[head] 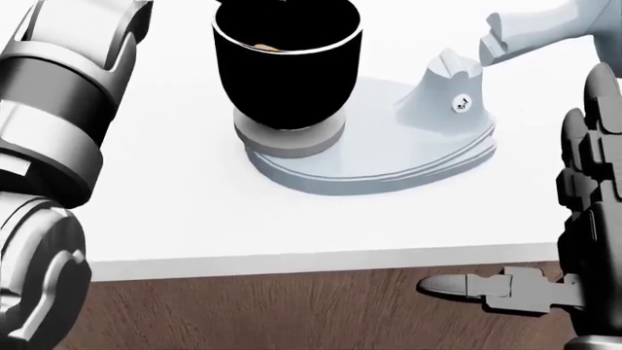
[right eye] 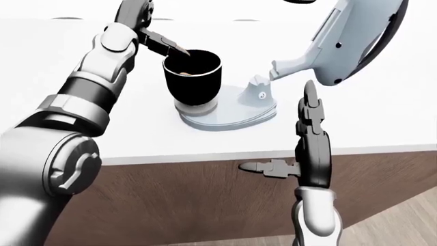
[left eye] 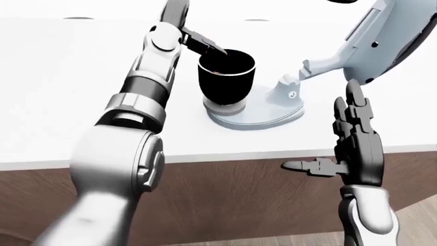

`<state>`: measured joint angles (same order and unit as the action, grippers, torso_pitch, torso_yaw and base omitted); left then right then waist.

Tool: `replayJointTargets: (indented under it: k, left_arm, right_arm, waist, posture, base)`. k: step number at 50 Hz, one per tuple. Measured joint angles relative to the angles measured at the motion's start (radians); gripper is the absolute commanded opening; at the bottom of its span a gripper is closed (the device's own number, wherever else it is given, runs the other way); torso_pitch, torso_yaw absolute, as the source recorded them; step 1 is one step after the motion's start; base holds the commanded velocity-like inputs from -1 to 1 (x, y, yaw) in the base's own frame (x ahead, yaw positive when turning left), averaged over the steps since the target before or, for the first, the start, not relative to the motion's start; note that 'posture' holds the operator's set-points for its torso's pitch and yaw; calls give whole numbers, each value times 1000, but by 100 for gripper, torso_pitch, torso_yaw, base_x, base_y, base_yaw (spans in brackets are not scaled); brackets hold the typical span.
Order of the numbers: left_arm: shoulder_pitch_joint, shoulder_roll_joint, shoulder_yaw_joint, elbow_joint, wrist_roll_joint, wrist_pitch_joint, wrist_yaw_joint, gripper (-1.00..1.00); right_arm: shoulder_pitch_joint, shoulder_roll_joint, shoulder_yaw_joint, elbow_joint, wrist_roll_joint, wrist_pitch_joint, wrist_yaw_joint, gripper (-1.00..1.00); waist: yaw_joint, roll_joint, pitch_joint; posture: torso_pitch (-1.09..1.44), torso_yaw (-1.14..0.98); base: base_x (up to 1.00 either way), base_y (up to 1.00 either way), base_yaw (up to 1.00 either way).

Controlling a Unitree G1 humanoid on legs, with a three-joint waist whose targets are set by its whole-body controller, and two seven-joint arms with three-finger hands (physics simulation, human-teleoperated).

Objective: Place the bread in the stand mixer bowl.

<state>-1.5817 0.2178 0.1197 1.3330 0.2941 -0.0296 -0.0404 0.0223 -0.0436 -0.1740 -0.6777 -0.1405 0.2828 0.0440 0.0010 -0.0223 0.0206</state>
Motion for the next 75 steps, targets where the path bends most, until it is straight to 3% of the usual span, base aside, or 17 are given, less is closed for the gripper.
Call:
replayJointTargets:
  k: [11,21,33,41,75]
  left_arm:
    - [15,29,9,-8,-21,1,-6,100]
    - [9,43,58,-18,-147,78,-23,100]
    - [17,77,54,-61,-274,120,-36,100]
    - [35,123,46,-84,-305,144,-53,100]
    - [100,253,18,-129,-182,106,-103,100]
  right_arm:
    - [0,0,2,-9,-3,4,-1,98]
    - [0,0,1,-5,-5,3,-1,98]
    - [-1,-1,-3,-12,-3,5,0,98]
    - [2,0,0,-12,-4,8,-1,98]
    - [-4,1,12,3,-15,4,-5,98]
  waist:
    - [1,2,-1]
    - [1,3,1]
    - [0,7,0]
    - [0,8,2]
    - [-2,14,2]
  posture:
    - [0,0]
    - [0,0]
    - [0,0]
    - [0,0]
    - [0,0]
  base:
    - [0,0,0]
    - [0,0,0]
    - [0,0,0]
    - [0,0,0]
    - [0,0,0]
